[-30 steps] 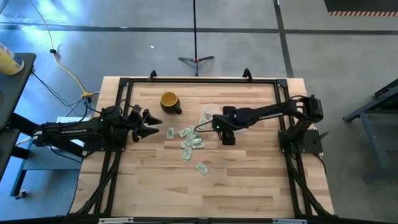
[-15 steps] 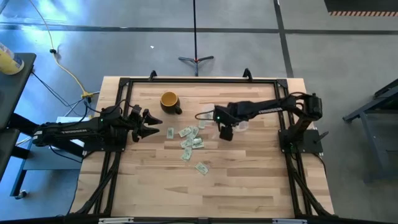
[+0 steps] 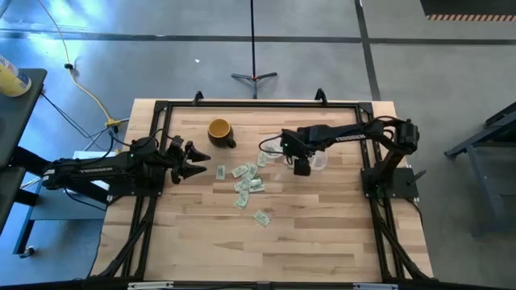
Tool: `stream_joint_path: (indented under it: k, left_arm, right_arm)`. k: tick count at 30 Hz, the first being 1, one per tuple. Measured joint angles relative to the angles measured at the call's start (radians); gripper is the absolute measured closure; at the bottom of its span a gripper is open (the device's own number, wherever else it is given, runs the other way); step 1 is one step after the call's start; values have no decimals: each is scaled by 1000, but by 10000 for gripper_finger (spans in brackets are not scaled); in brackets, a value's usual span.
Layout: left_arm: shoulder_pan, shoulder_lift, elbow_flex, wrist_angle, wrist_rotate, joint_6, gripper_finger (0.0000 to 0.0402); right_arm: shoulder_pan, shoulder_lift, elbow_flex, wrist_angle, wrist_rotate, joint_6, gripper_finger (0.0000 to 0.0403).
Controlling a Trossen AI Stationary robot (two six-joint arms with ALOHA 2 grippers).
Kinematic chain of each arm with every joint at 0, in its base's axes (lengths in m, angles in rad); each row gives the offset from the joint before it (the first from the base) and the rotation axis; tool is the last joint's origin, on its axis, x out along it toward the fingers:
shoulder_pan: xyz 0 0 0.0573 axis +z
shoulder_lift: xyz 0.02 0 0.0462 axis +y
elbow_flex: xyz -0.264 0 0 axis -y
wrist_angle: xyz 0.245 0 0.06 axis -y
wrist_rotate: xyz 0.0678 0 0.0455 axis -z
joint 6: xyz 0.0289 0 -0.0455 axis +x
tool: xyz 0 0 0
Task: Pick and place items into bin
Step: Put the light green stevia packet into the left transparent bin
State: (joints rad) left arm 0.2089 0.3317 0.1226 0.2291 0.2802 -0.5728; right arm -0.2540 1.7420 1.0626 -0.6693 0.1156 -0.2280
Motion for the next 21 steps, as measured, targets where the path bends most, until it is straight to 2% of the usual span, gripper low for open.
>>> stream_joint_path:
  k: [3, 6, 11, 16, 21]
  left_arm:
    - [0, 0, 0, 0, 0, 0, 76]
    - [0, 0, 0, 0, 0, 0, 76]
    - [0, 0, 0, 0, 0, 0, 76]
    - [0, 0, 0, 0, 0, 0, 76]
    - [0, 0, 0, 1, 0, 0, 76]
  right_arm:
    - [2, 0, 3, 30, -46, -134, 179]
    - [-18, 0, 3, 47, -91, -183, 179]
    - [-57, 5, 2, 51, -102, -269, 179]
    - [-76, 27, 2, 54, -177, -406, 179]
    - [-75, 73, 2, 85, -196, -436, 179]
